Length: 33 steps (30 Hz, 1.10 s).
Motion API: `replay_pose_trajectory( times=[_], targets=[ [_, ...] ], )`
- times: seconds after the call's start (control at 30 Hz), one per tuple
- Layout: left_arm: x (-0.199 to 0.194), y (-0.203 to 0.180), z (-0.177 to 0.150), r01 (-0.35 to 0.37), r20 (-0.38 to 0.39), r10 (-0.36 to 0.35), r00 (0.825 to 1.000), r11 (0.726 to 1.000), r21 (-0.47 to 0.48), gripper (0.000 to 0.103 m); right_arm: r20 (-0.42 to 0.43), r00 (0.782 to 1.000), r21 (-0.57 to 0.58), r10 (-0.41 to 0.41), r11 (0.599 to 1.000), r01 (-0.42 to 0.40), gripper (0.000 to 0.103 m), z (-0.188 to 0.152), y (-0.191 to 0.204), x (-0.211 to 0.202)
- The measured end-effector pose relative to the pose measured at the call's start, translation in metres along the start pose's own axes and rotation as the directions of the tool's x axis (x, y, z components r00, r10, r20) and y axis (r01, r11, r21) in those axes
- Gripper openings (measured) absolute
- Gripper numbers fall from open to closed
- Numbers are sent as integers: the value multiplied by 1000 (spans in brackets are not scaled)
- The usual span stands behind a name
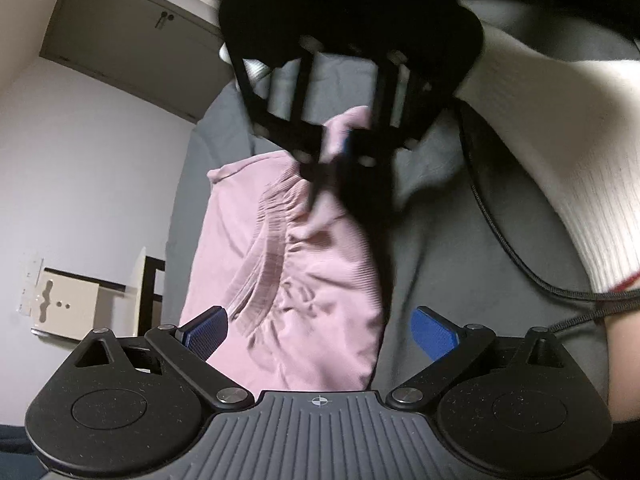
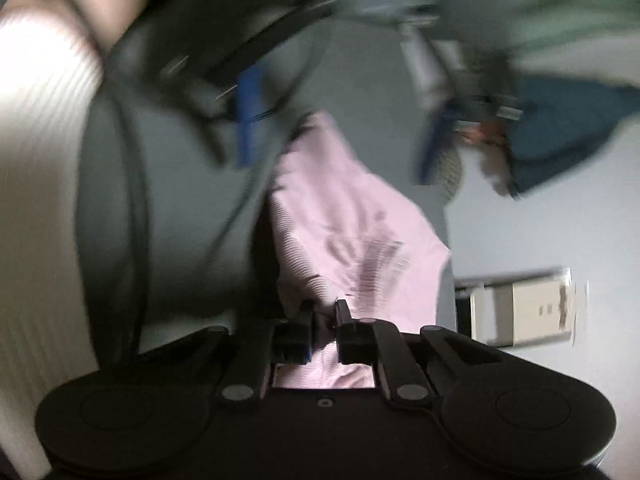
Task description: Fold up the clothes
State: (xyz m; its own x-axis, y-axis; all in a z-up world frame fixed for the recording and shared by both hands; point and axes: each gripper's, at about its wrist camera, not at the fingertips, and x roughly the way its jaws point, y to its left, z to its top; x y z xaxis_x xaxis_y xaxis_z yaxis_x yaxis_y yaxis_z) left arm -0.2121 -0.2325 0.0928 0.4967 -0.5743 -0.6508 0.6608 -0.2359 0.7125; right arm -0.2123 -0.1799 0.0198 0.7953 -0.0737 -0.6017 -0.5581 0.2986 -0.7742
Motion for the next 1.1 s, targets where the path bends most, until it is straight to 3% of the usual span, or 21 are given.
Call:
replay_pose_trajectory(
  times=[0.13, 0.27, 0.3, 0.37, 0.4, 0.5, 0.53, 0.57, 0.6, 0.73, 0.9, 1.1],
  targets=[
    [16, -7, 0, 8, -25, -7, 1000, 999, 40, 99, 10, 998, 222, 54, 973, -55, 11, -14, -35, -4],
    [30, -3, -2, -33, -53, 35, 998, 999, 36, 98, 19, 997, 347, 72, 935, -74, 11, -26, -62, -2],
    [32, -1, -3, -40, -58, 42, 997, 999, 29, 94, 20, 997, 361, 75, 929, -77, 11, -28, -65, -1],
    [38, 0, -3, -52, -92, 56, 994, 998, 40, 68, 23, 997, 384, 79, 920, -81, 11, -31, -71, -2],
    [43, 0, -5, -63, -118, 71, 991, 996, 63, 49, 24, 996, 392, 80, 916, -83, 11, -32, -73, -2],
    [55, 0, -10, -36, -167, 51, 985, 995, 90, 26, 27, 997, 397, 79, 914, -83, 11, -34, -75, -5],
    [58, 2, -12, -32, -178, 45, 983, 996, 79, 14, 27, 996, 394, 80, 915, -84, 11, -35, -74, -5],
    [59, 5, -13, -36, -183, 46, 982, 998, 55, 9, 27, 996, 391, 81, 916, -85, 12, -35, -74, -6],
    [61, 9, -14, -42, -189, 47, 981, 999, 30, 8, 27, 996, 388, 82, 917, -86, 14, -36, -73, -7],
    [61, 33, -17, -72, -194, 46, 980, 989, -126, 6, 17, 996, 370, 83, 925, -84, 45, -35, -60, -9],
    [62, 54, -17, -90, -188, 44, 981, 966, -242, 6, -8, 995, 332, 100, 939, -92, 67, -17, -31, -9],
    [45, 70, -26, -118, -183, 57, 982, 932, -342, 6, -115, 992, 169, -42, 984, 61, 72, 8, 11, 8]
  ],
)
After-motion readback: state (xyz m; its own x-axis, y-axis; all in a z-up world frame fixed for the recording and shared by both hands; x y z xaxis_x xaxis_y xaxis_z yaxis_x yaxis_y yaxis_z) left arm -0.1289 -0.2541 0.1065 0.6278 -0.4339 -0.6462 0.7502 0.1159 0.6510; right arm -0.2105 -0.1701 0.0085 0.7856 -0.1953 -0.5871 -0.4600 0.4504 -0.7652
